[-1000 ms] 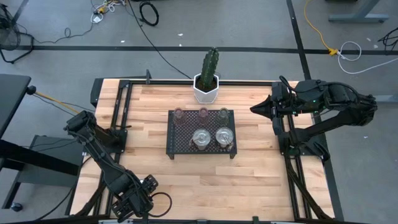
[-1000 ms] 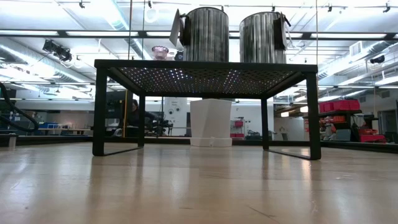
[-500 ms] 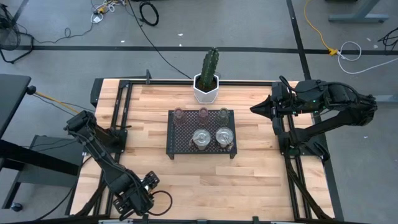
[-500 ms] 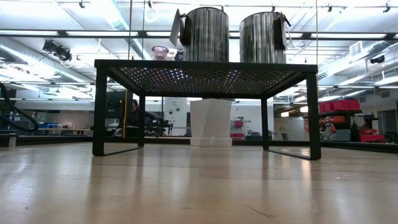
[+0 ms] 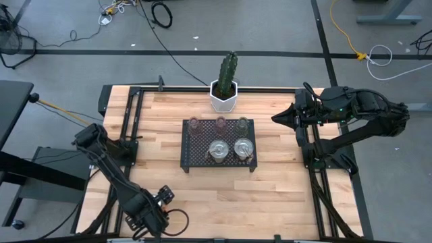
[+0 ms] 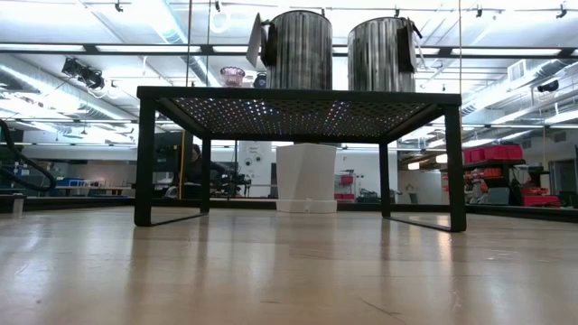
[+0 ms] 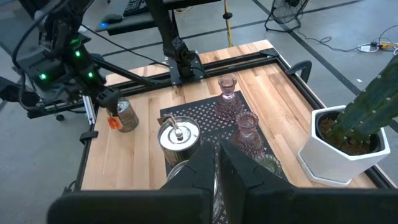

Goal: Pick & Place candle stick holders
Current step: Put the silver scented candle on the shelf

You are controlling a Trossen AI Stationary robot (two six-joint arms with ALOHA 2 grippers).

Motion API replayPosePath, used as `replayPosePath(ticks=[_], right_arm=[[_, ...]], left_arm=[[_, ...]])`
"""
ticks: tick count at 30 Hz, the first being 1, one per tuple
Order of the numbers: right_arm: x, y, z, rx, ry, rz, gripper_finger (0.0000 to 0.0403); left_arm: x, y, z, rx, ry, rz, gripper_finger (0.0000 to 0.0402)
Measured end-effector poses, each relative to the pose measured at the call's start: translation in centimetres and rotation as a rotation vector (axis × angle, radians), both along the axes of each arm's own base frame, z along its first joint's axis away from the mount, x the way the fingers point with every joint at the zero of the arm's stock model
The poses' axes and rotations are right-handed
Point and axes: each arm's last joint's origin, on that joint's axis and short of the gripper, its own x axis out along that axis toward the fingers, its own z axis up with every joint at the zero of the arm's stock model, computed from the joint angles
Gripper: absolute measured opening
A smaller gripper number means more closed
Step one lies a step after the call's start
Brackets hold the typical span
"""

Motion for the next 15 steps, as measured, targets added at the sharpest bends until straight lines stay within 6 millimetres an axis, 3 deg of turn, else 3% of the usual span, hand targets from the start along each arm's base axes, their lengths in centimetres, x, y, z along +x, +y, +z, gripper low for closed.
replayPosePath(ticks=[7,15], right_arm=[[0.0,0.0,0.0,0.0,0.0,0.0,0.0023],[0.0,0.0,0.0,0.0,0.0,0.0,0.0023]], left_arm=[[-0.1,0.2,-1.5,0.111,0.096,0.027,0.0399],[-0.3,0.3,-1.3,0.118,0.09,0.046,0.0399]])
